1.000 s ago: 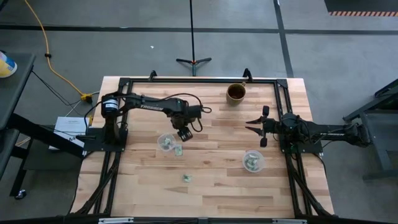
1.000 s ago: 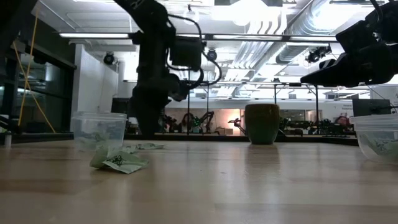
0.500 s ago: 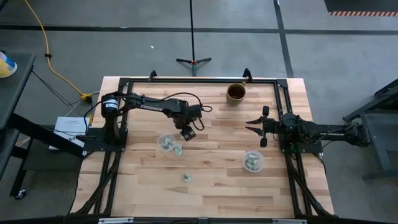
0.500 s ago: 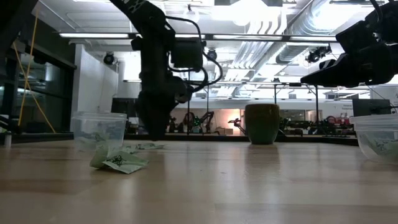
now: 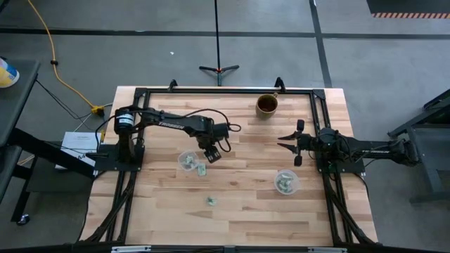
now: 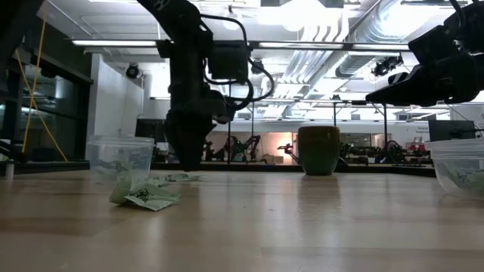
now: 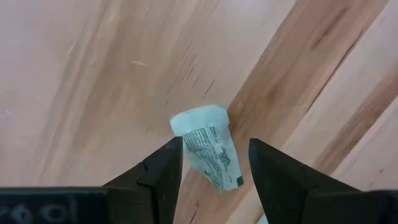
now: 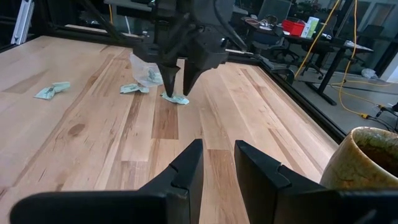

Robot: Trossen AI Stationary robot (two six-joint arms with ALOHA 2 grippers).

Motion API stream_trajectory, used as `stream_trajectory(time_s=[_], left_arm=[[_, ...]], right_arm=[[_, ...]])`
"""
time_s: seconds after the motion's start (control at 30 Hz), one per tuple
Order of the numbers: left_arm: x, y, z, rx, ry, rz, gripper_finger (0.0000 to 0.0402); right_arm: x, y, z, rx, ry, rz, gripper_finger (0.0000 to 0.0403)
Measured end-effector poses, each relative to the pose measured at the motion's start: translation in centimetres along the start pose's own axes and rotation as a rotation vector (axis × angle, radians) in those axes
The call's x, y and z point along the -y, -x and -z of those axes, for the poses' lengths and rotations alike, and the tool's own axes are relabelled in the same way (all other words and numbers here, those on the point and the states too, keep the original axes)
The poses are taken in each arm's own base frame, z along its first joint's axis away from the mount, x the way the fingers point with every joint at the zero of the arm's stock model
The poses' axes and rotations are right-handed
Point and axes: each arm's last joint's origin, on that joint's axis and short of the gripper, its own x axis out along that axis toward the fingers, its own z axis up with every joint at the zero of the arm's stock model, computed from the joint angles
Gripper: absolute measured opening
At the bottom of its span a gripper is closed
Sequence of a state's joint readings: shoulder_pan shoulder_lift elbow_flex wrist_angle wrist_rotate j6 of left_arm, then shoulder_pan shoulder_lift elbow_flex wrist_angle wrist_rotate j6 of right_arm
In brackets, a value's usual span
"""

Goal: Pick and place Stevia / Truvia into bins
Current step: Put the stevia packet into the square transparent container

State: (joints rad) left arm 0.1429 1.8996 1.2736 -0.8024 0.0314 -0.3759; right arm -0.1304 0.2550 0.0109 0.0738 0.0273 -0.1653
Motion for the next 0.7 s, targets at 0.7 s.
stream_trajectory(time_s=[0.7], left_arm=[[-0.1,-1.6,1.1,0.018,0.009,-0.035,0.0215]], right_arm=[[0.0,0.0,0.0,-0.003,0.000,-0.001,0.0083]])
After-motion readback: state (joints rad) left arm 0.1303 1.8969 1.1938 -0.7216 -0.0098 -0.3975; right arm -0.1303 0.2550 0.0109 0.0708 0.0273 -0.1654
